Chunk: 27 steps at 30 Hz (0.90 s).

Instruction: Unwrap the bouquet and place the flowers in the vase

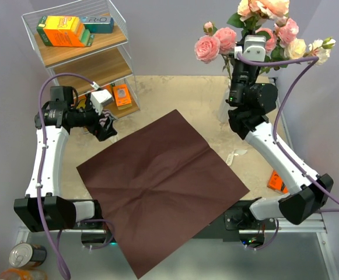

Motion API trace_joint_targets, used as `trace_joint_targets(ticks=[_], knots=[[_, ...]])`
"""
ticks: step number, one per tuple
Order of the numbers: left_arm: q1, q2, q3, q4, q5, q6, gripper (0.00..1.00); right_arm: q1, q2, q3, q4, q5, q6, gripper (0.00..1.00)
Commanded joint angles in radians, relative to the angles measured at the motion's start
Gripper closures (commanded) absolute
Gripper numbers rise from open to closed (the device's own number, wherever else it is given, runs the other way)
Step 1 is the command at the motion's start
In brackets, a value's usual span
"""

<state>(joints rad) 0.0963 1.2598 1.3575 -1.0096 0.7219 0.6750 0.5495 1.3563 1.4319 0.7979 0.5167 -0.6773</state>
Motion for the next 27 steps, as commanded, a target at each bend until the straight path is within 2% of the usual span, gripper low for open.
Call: trace_joint_targets(ticks=[1,4,13,15,19,21,22,24,25,27], knots=[[0.011,0.012,0.009,0.026,0.028,0.015,0.01,-0.042,0.033,-0.016,0.132,0.043,0.042,1.0],[0.01,0.018,0.015,0.028,0.022,0.018,0.01,-0.065,0.064,-0.022,0.202,0.065,0.05,1.0],[0.019,0.041,0.019,0.035,0.017,0.024,0.01,-0.126,0.167,-0.014,0.273,0.115,0.113,1.0],[0.02,0.046,0.019,0.039,0.019,0.023,0.01,-0.131,0.184,-0.013,0.264,0.123,0.114,1.0],[0.02,0.052,0.025,0.043,0.022,0.021,0.01,-0.134,0.227,0.039,0.132,0.216,0.117,0.98],[0.02,0.055,0.029,0.04,0.025,0.017,0.01,-0.135,0.254,0.102,0.039,0.252,0.143,0.85],[0.02,0.055,0.031,0.04,0.028,0.015,0.01,-0.135,0.259,0.125,-0.073,0.281,0.165,0.73],[0.02,0.056,0.031,0.039,0.028,0.014,0.01,-0.137,0.262,0.183,-0.234,0.284,0.243,0.6],[0.022,0.055,0.031,0.039,0.03,0.014,0.01,-0.137,0.257,0.194,-0.271,0.281,0.263,0.46],[0.02,0.053,0.031,0.029,0.028,0.017,0.01,-0.137,0.245,0.211,-0.369,0.272,0.332,0.31]])
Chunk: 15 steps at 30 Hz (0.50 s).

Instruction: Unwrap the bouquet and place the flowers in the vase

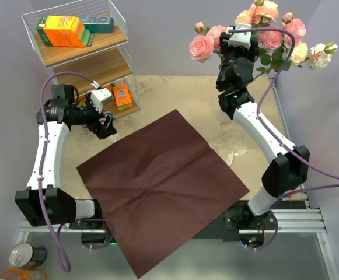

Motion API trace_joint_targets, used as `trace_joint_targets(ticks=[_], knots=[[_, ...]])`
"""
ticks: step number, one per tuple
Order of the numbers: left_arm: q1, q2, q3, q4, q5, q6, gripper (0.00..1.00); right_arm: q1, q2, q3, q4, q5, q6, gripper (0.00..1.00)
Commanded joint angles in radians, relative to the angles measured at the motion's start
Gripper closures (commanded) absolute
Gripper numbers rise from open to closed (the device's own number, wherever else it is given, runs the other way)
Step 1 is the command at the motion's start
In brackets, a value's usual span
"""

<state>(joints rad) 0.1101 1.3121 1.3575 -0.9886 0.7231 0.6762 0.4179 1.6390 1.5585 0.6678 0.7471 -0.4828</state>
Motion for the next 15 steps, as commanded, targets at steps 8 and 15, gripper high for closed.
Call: trace_joint_targets(ticks=[8,15], knots=[[0.008,-0.019,0.029,-0.001,0.025,0.017,0.01,-0.004,-0.125,0.107,-0.507,-0.028,0.302,0.15],[0.007,-0.031,0.038,-0.013,0.039,0.014,0.01,-0.004,-0.131,0.08,-0.743,-0.093,0.381,0.14]])
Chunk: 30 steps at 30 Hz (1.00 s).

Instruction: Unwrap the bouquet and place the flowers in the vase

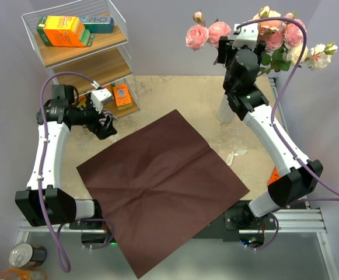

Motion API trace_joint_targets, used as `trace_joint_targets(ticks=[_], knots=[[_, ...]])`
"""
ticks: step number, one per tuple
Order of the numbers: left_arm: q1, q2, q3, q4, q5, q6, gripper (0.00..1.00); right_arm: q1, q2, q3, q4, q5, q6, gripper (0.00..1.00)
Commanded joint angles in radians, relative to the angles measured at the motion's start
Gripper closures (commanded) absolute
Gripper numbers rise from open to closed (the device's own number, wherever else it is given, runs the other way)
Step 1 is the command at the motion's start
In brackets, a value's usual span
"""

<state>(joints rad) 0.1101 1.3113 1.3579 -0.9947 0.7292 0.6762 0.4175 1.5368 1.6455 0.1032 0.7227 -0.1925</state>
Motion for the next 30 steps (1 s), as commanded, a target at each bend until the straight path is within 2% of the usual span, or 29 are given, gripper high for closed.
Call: trace_joint_targets(ticks=[1,4,15,23,27,30], knots=[[0.008,-0.032,0.037,-0.009,0.033,0.014,0.01,-0.005,-0.035,-0.024,-0.195,-0.113,0.106,0.14],[0.007,-0.037,0.037,-0.019,0.032,0.02,0.01,-0.003,-0.032,-0.046,-0.295,-0.17,0.139,0.14],[0.008,-0.046,0.04,-0.022,0.039,0.02,0.01,-0.005,-0.119,-0.229,-0.382,-0.241,0.284,0.13],[0.008,-0.043,0.041,-0.016,0.055,-0.003,0.01,-0.003,-0.271,-0.511,-0.266,-0.229,0.355,0.16],[0.007,-0.041,0.037,-0.019,0.055,-0.003,0.01,0.019,-0.31,-0.561,-0.243,-0.259,0.358,0.16],[0.008,-0.041,0.029,-0.022,0.058,-0.003,0.01,0.091,-0.335,-0.572,-0.266,-0.212,0.326,0.11]])
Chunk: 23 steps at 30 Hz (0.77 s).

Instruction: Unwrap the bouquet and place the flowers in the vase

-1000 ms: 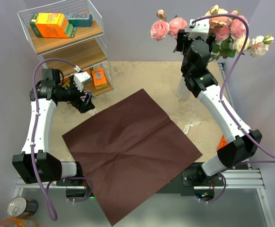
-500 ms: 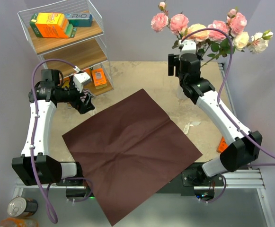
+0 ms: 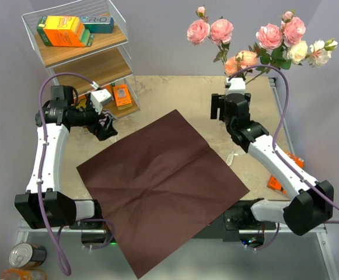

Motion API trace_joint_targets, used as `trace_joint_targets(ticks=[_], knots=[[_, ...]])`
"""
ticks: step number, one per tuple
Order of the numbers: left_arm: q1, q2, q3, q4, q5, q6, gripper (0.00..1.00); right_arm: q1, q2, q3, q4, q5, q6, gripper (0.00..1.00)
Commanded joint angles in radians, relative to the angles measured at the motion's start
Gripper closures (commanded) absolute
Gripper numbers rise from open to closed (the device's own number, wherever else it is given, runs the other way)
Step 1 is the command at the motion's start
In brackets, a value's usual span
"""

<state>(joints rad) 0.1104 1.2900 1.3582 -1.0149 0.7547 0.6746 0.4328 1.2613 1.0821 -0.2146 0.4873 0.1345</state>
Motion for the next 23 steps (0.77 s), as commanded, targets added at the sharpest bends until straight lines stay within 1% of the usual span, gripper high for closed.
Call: trace_joint_targets(ticks=[1,3,4,6,7,9,10,11,13,14,15,17,20,23], knots=[[0.006,-0.021,0.025,-0.002,0.032,0.0,0.01,0.096,-0.072,-0.017,0.05,0.033,-0.006,0.09],[0.006,-0.023,0.015,0.004,0.031,-0.007,0.01,0.148,-0.109,-0.04,0.023,0.04,0.017,0.06],[0.006,-0.024,0.01,0.012,0.034,-0.012,0.01,0.164,-0.117,-0.05,0.012,0.045,0.058,0.03],[0.008,-0.026,-0.005,0.021,0.038,-0.026,0.01,0.193,-0.126,-0.059,-0.063,0.04,0.12,0.01],[0.008,-0.027,-0.013,0.036,0.04,-0.033,0.01,0.199,-0.123,-0.059,-0.09,0.033,0.179,0.01],[0.008,-0.028,-0.031,0.05,0.041,-0.047,0.01,0.213,-0.117,-0.051,-0.176,0.028,0.238,0.01],[0.008,-0.027,-0.037,0.065,0.04,-0.053,0.01,0.225,-0.125,-0.051,-0.19,0.033,0.266,0.01],[0.008,-0.027,-0.044,0.073,0.038,-0.056,0.01,0.237,-0.138,-0.068,-0.196,0.036,0.266,0.01],[0.008,-0.026,-0.06,0.096,0.035,-0.073,0.01,0.264,-0.177,-0.1,-0.157,0.004,0.245,0.01],[0.008,-0.023,-0.064,0.101,0.035,-0.078,0.01,0.265,-0.222,-0.131,-0.138,-0.018,0.237,0.01],[0.006,-0.02,-0.064,0.101,0.037,-0.082,0.01,0.267,-0.246,-0.146,-0.093,-0.038,0.228,0.01],[0.008,-0.015,-0.065,0.104,0.041,-0.087,0.01,0.267,-0.295,-0.174,-0.062,-0.067,0.217,0.01],[0.008,-0.017,-0.071,0.114,0.044,-0.096,0.01,0.267,-0.295,-0.168,-0.046,-0.081,0.211,0.01],[0.008,-0.017,-0.076,0.128,0.043,-0.106,0.01,0.27,-0.267,-0.143,-0.074,-0.093,0.2,0.01]])
